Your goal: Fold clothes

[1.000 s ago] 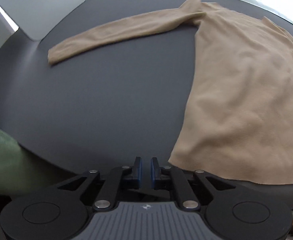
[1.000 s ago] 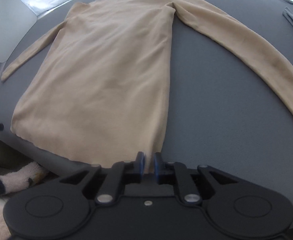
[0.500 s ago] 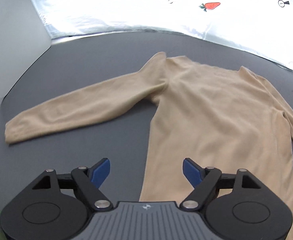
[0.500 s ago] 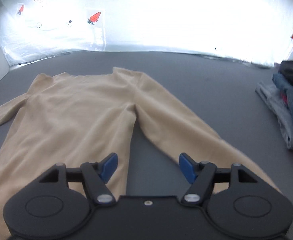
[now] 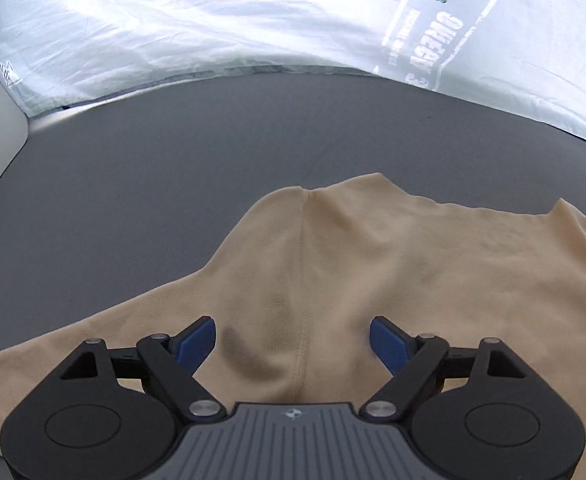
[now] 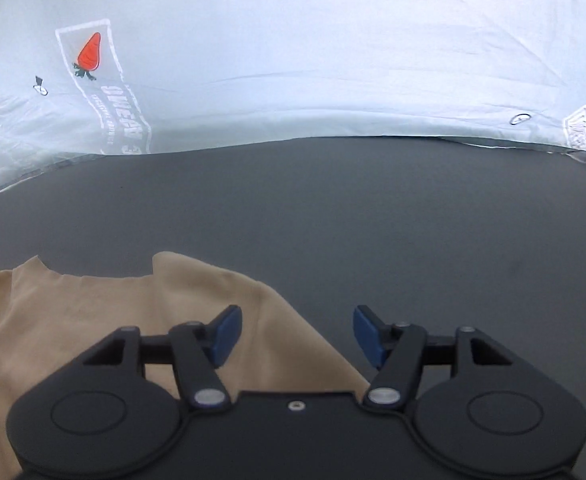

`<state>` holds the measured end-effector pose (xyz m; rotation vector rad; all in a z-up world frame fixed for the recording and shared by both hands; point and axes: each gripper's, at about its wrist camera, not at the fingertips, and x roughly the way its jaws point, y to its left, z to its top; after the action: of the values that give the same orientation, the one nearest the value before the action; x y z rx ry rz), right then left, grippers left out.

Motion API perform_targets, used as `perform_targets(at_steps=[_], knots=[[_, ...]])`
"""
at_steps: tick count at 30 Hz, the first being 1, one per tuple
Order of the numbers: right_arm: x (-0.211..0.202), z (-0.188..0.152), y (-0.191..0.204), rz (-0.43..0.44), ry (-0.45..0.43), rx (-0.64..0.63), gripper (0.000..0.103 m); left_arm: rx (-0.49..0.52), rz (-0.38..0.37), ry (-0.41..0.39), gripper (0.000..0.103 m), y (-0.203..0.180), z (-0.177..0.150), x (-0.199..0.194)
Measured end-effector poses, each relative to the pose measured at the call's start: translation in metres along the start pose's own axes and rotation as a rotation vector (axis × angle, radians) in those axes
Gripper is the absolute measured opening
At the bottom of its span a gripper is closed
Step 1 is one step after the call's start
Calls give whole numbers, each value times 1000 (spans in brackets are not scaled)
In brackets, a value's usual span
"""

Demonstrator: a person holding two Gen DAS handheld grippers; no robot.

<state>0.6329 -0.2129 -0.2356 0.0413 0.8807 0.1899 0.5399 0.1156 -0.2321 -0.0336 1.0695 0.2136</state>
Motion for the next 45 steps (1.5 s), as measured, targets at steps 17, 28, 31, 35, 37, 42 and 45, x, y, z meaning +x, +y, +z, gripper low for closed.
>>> perform_targets(at_steps=[17, 28, 31, 35, 37, 42, 45], knots=[[-27, -9, 40, -350, -99, -142, 65, -110, -34, 1, 103, 22, -6, -3], [-122, -136, 154, 11, 10, -51, 103, -290, -93, -167, 103, 127, -105, -94], [-122, -164, 189, 57, 94, -100, 103, -344, -37, -137, 102, 167, -132, -103], [-117, -184, 228, 17, 129, -114, 103, -484, -2, -79, 98, 237, -148, -100], [-117, -190, 242, -30, 119, -95, 103, -525, 18, -76, 98, 272, -150, -97], [-122, -206, 251, -117, 17, 33, 103, -455, 86, -107, 99, 335, -147, -84], [-125, -216, 255, -149, -58, 62, 103, -434, 88, -112, 99, 362, -142, -69]])
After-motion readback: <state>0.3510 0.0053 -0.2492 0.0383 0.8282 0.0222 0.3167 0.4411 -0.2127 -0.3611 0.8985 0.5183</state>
